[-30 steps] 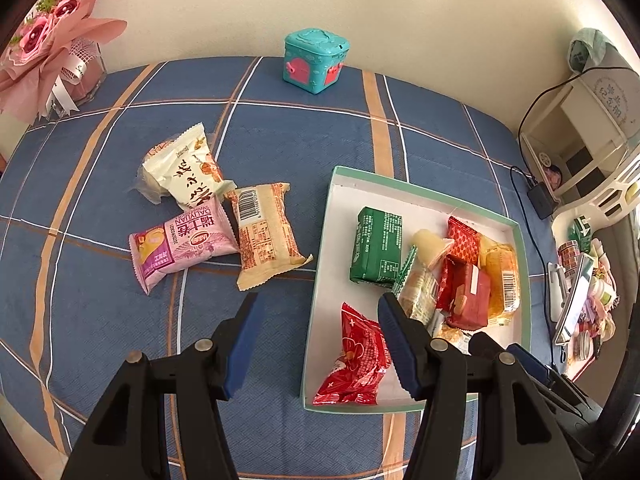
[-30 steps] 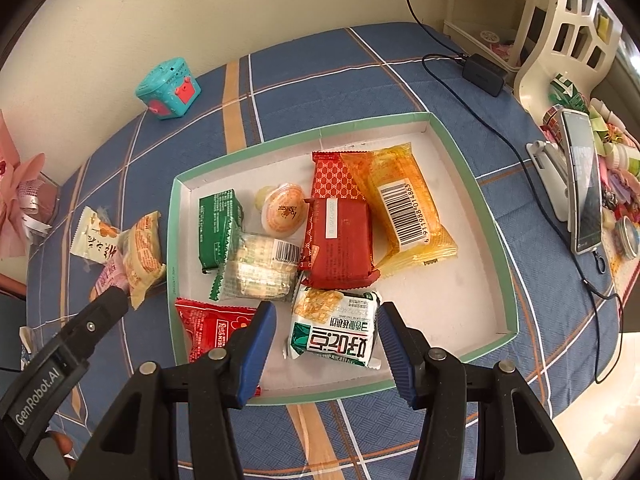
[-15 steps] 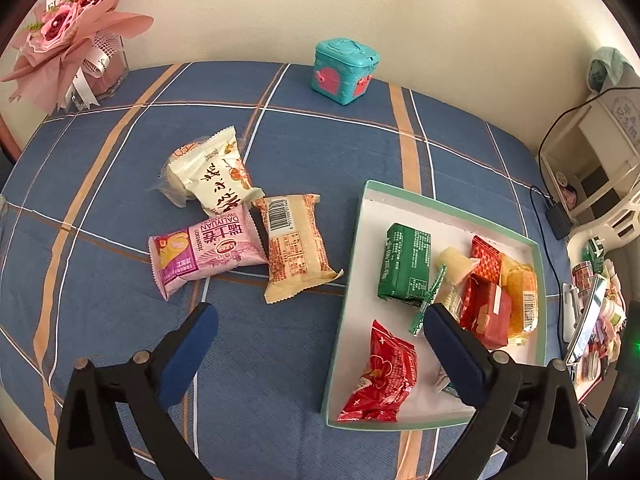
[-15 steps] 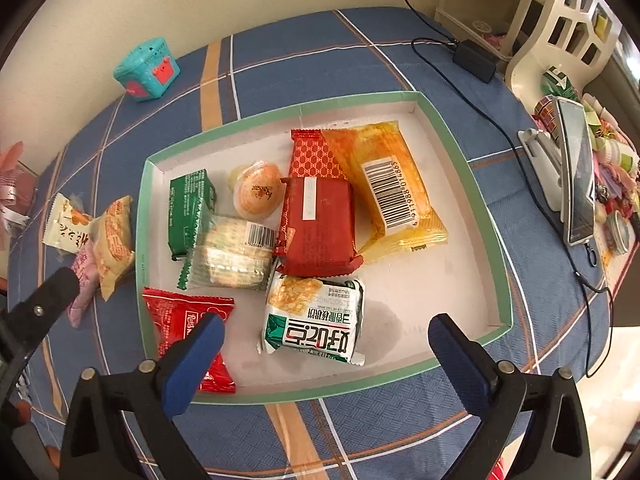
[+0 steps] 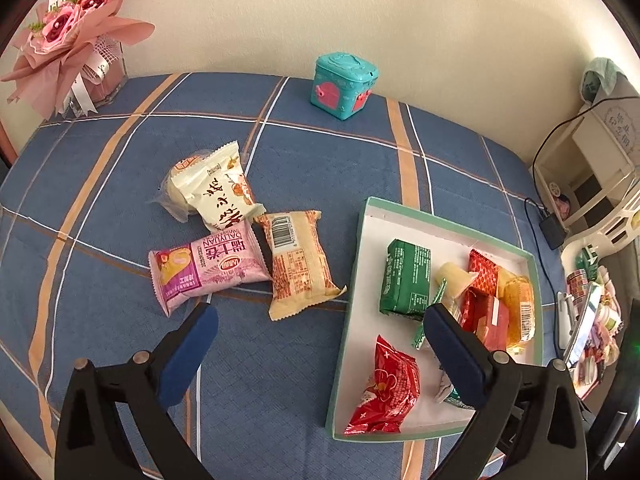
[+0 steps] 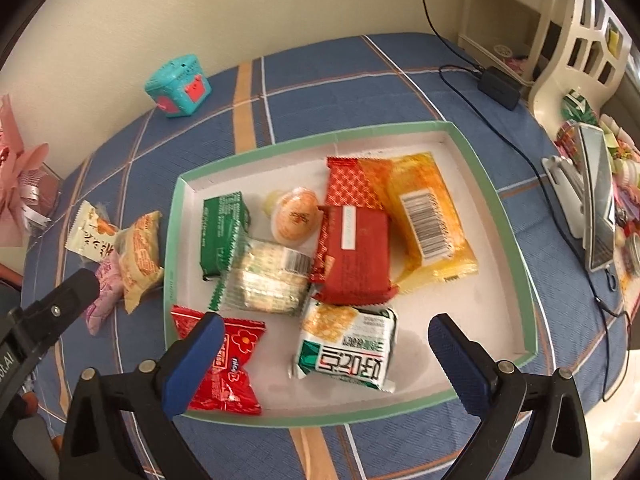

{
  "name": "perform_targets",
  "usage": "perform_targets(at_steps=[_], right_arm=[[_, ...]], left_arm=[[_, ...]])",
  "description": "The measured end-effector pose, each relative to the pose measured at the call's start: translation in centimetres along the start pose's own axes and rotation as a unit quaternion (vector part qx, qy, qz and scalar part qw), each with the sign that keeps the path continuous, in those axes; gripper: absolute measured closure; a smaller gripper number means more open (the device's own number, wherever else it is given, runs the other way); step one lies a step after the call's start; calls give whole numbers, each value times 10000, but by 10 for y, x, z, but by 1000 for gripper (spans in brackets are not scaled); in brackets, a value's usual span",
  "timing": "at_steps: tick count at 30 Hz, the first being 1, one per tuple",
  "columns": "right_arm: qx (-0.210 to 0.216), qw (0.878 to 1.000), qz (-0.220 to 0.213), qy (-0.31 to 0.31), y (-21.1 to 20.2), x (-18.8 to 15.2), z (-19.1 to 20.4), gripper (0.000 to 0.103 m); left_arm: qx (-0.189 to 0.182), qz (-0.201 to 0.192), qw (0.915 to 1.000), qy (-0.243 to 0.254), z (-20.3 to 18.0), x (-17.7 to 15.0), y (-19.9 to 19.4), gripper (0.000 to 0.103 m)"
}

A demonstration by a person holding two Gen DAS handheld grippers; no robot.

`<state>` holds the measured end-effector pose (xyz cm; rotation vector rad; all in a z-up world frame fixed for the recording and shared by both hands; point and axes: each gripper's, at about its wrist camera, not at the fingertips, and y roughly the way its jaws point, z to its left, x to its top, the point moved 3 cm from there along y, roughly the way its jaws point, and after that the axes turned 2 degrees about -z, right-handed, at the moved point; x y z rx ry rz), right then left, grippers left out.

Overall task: Organize snacks
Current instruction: 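Move both tools back toward the pink Swiss roll and tan bread pack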

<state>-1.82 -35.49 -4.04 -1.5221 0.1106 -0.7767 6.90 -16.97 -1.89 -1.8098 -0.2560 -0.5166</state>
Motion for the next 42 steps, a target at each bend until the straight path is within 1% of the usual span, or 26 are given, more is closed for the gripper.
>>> perform_targets(at_steps=[3,6,8,12,16,20,22,25,26,30,33,37,39,42], right_arm=[[-2,10000,-33,-53,2,0,3,0],[31,10000,3,22,4,0,5,0],[99,9999,1,40,4,-1,10,0],[141,9998,-10,-165,5,-4,28,0],[341,9987,-82,-370,6,-6,52,0],[596,9964,-225,-559,2,-8,79,0],[719,9943,-419,-667,-3,-8,91,0],[733,9902,-767,-911,-11,-10,107,0],[752,9893,-811,-947,-12,-11,110,0],[767,9880,-786,-1087,-10,-8,121,0],[752,9873,-750,-1179,-8,-4,128,0],[647,9867,-719,-1307,-5,0,131,0],[595,9870,-755,-1285,-4,1,129,0],[524,9896,-650,-1172,0,6,127,0]], left_arm=[[13,-52,9998,-182,17,5,-1,1],[15,-111,9989,-446,39,11,-2,1],[88,-138,9980,-617,55,13,-2,1],[219,-178,9949,-967,86,15,-5,1],[235,-287,9918,-1225,110,17,-9,1],[237,-384,9910,-1258,121,17,-13,1],[211,-401,9908,-1278,125,18,-13,1],[216,-408,9905,-1296,130,19,-12,1],[218,-404,9904,-1300,131,19,-11,1],[261,-356,9907,-1286,135,20,-8,1],[274,-272,9926,-1153,133,21,-3,1],[383,-176,9944,-972,129,24,2,1],[376,-139,9949,-924,126,25,5,1],[383,-103,9953,-885,123,27,9,1]])
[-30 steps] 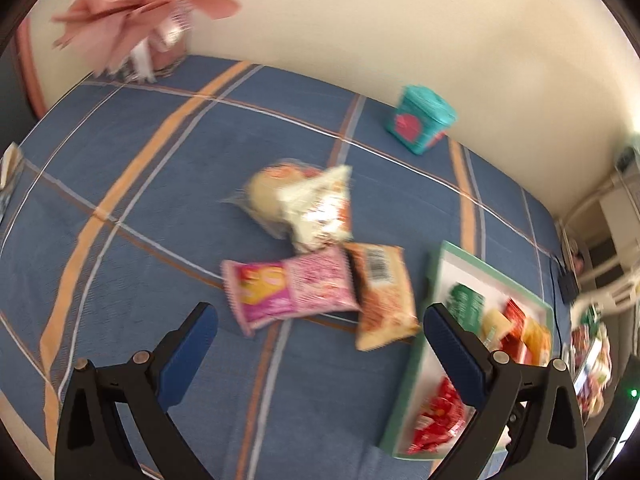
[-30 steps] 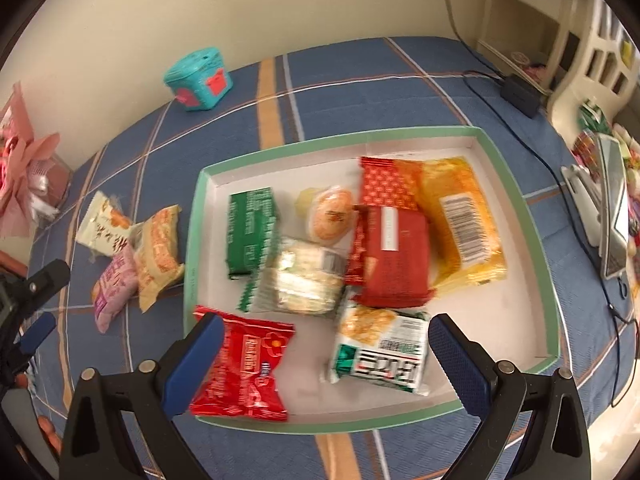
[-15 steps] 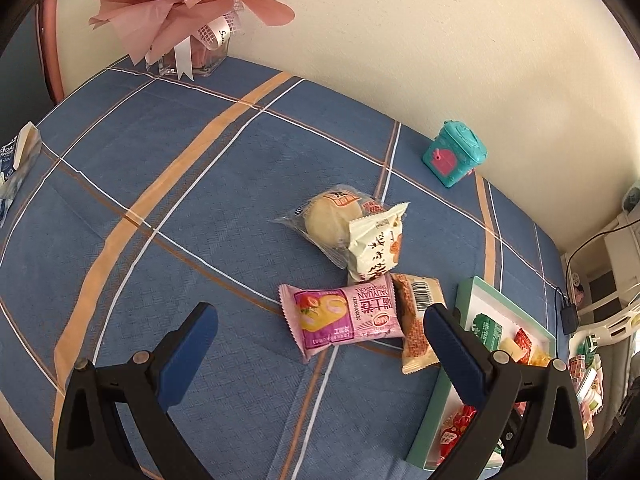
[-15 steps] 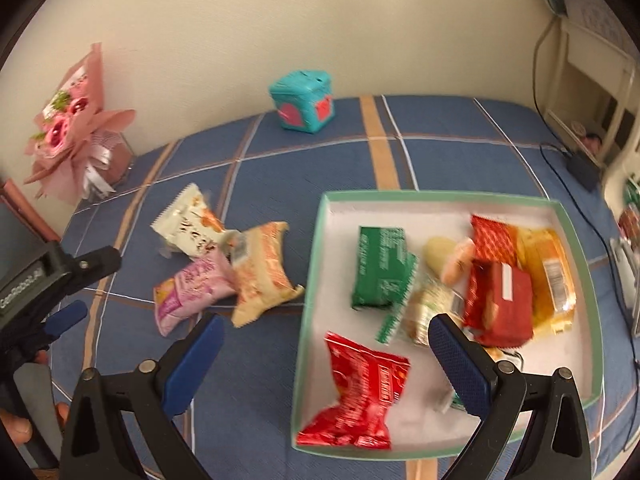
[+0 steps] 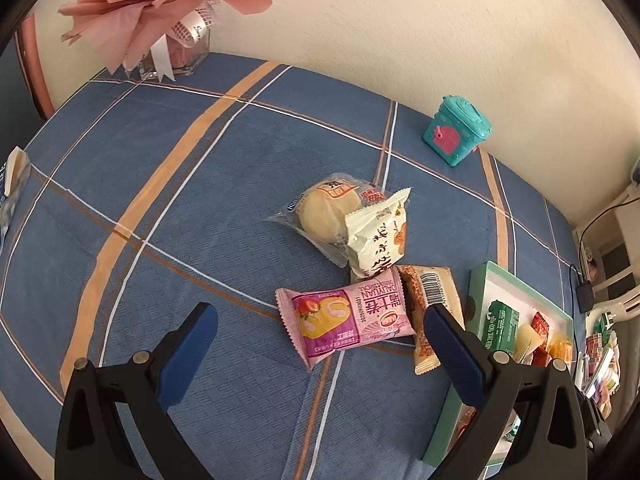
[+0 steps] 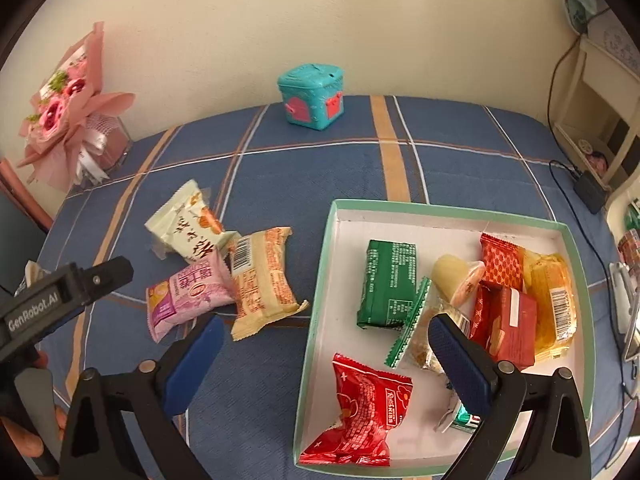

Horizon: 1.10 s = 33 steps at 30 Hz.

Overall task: Organize snacks
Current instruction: 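Move both tools back toward the pink Swiss roll and tan bread pack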

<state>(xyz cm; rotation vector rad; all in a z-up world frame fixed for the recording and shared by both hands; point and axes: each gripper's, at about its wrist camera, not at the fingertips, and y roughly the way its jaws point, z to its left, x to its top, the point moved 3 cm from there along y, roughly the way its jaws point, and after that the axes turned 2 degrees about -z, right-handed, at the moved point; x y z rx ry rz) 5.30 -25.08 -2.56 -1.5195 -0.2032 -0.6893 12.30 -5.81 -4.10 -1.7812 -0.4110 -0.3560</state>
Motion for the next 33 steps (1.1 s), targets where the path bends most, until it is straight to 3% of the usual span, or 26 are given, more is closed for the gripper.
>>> perform_targets(at_steps=[7,12,21,33], right_arm=[[-56,9999,98,43,9,3,-6,0],[64,9997,184,141,16,4,-4,2],[175,9992,301,179,24,2,0,2],[269,9978,461,381,27,-2,-4,2]], left_arm=[[-35,231,9997,68,-8,1,19,1],[250,137,9994,219,-10,7,29,1],[753,282,9962,-324,22,5,57,1],[808,642,9925,-649,43,-11,58,1]])
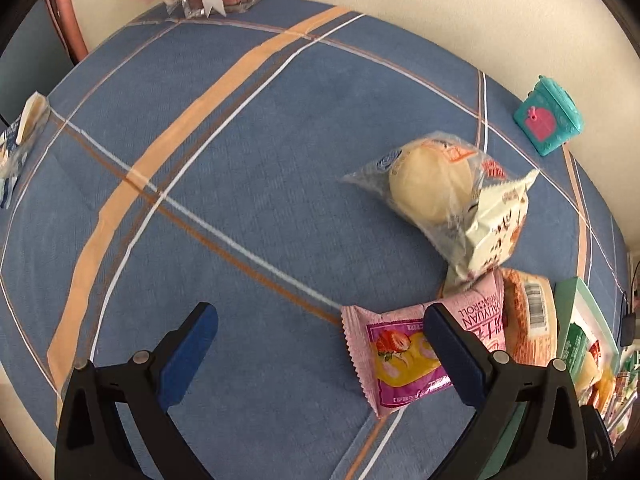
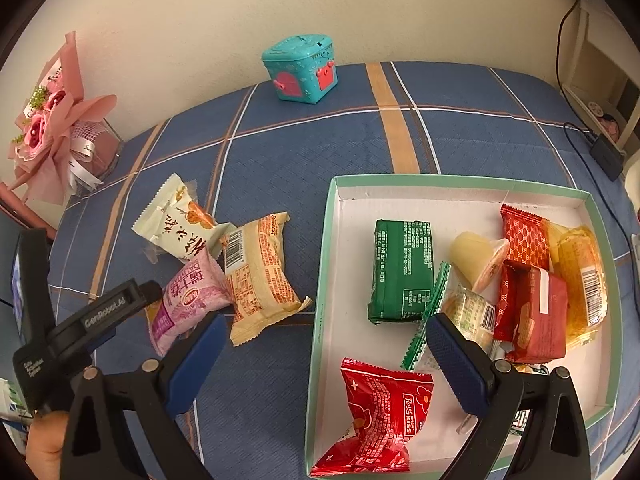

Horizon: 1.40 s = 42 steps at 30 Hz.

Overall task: Organize snacks
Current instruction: 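Move both tools back toward the pink Swiss roll and tan bread pack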

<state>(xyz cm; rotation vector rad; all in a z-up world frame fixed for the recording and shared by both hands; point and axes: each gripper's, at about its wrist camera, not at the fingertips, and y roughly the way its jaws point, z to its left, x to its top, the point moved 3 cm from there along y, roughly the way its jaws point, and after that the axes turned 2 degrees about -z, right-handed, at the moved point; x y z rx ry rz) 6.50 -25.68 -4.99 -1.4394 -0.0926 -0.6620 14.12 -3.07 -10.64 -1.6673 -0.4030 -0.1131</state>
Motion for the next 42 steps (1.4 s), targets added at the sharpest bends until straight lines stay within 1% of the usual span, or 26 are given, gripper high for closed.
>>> perform_targets(at_steps=[4,10,17,20,24,32,36,38,40,41,42], right_arm=[[16,10000,57,71,0,-2,-3,2],[40,9998,87,156,-2,-3,-6,2],[116,9997,92,174,-4,-3,-5,2],[144,9997,108,143,-4,-4,-4,2],[174,9997,135,133,-3,-5,-3,2],[176,9995,129,243,-5,-4,-7,2],[186,9993,124,308,-4,-4,-9,4],[208,9992,112,308,-4,-3,-9,4],[261,9993,78,269,-3,-2,-6,5],[279,9993,60,251,-3,-1,-4,7],[303,9993,39,226,-3,-1,-2,8]], left_arm=[[-59,158,9998,-58,9,-9,-3,1],[-267,364,9988,-197,17,-25,-5,1],[-349,433,9984,-122,7,-46,-14,1],[-435,384,9983,-48,-1,-48,-22,1],[-684,242,9973,65,-12,-51,-33,1],[-866,231,9933,727,-53,-62,-35,1],[-911,222,9918,865,-65,-61,-30,4],[-999,262,9910,853,-67,-57,-28,6],[-1108,298,9901,813,-73,-50,-23,10],[-1111,309,9900,817,-79,-46,-16,13],[-1105,312,9898,838,-82,-44,-13,17]])
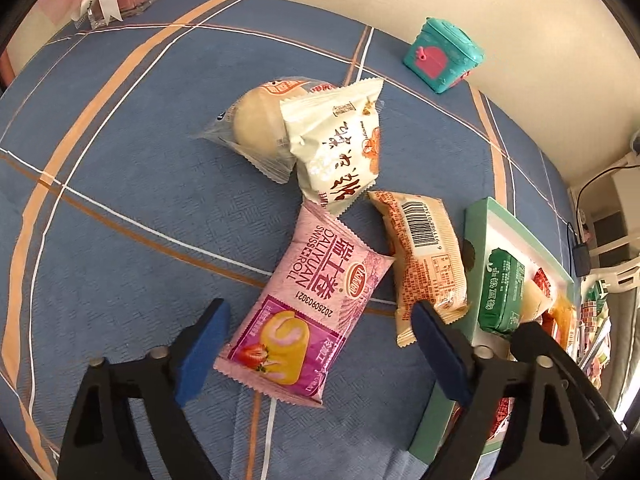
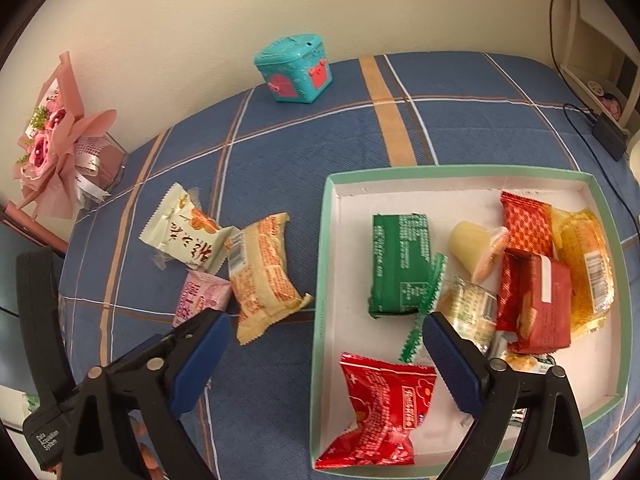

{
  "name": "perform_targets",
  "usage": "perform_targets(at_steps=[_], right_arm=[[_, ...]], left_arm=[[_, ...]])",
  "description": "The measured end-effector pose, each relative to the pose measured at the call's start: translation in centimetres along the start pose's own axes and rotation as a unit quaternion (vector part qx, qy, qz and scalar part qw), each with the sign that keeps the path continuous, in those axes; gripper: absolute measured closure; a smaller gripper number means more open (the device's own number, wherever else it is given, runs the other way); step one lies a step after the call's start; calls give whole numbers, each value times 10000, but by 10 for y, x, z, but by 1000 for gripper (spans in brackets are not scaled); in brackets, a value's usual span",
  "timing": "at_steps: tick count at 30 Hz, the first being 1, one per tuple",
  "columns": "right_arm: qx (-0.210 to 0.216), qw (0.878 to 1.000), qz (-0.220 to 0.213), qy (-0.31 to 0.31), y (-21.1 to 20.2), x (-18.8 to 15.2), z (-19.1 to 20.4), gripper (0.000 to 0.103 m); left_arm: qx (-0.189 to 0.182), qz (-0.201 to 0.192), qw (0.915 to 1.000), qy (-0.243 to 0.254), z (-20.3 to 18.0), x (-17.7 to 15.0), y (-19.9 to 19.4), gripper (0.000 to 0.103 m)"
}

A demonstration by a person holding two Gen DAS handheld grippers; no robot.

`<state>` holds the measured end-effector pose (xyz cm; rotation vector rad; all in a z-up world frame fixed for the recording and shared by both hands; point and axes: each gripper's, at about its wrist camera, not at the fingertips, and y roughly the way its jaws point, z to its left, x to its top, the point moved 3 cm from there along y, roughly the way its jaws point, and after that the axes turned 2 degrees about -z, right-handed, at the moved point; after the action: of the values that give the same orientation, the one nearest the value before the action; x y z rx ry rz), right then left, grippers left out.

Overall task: Organize snacks
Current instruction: 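Move both tools back toward the pink Swiss roll and tan bread pack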

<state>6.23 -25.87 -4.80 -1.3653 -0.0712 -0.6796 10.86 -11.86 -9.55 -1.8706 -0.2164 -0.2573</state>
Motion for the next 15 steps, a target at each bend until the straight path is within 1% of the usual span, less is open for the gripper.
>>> perform_targets(at_steps=[1,6,10,15], right_arm=[[25,10000,-8,-23,0,1,2,8],[156,9997,-85,-148,4,7,14,12],[237,9994,-45,-231,11,9,21,18],[352,9990,2,-280,19,11,30,21]], left_arm=[[-1,7,10000,14,0,1,3,22],[-34,25,10000,-73,8,5,5,30],[20,17,9999,-150,14,7,5,37],[9,-23,9993,-373,32,10,-1,37]])
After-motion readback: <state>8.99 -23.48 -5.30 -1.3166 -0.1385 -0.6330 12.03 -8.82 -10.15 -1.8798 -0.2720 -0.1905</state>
